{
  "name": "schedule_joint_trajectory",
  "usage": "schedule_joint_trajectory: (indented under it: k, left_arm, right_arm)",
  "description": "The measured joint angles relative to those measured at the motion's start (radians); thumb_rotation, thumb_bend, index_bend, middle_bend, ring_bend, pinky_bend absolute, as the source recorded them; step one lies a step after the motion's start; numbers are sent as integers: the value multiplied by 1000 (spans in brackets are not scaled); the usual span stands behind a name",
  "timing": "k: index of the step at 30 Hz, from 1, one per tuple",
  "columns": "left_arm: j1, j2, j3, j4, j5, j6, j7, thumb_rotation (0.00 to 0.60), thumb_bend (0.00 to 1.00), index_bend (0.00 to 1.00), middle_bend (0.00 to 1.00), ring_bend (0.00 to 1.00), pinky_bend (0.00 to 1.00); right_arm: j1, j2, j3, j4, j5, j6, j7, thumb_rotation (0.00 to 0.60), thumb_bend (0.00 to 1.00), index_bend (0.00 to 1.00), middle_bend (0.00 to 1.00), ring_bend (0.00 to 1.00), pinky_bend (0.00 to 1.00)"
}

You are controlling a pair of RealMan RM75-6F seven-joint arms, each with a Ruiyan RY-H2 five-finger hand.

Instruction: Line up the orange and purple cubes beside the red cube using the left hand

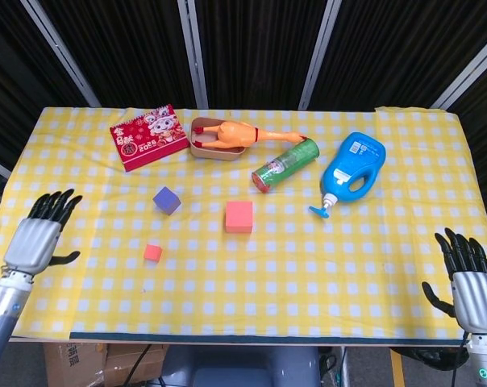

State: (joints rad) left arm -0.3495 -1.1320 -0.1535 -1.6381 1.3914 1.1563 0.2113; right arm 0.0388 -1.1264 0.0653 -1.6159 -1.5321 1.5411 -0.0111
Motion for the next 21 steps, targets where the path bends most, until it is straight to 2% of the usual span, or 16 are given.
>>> schedule_joint_trajectory:
  k: [4, 7, 14, 21]
  left_arm:
    - [-145, -20, -44, 55, -73, -174, 60, 600, 217, 8, 0, 0, 17]
    - [-252, -64, -70, 138, -141, -292, 109, 600, 234, 61, 0, 0, 17]
    - [-398, -184, -88, 307, -257, -434, 181, 600, 238, 116, 0, 0, 17]
    - [-502, -280, -75, 422, -309, -522, 215, 600, 238, 130, 0, 0, 17]
  right_arm:
    - [1, 8, 0, -7, 6, -8, 22, 600, 367, 0, 0, 0, 36]
    - [2, 11, 1, -10, 11, -13, 33, 600, 367, 0, 0, 0, 36]
    - [6, 18, 9, -14, 27, -24, 66, 600, 367, 0, 0, 0, 36]
    - [8, 22, 13, -20, 40, -32, 79, 600, 367, 0, 0, 0, 36]
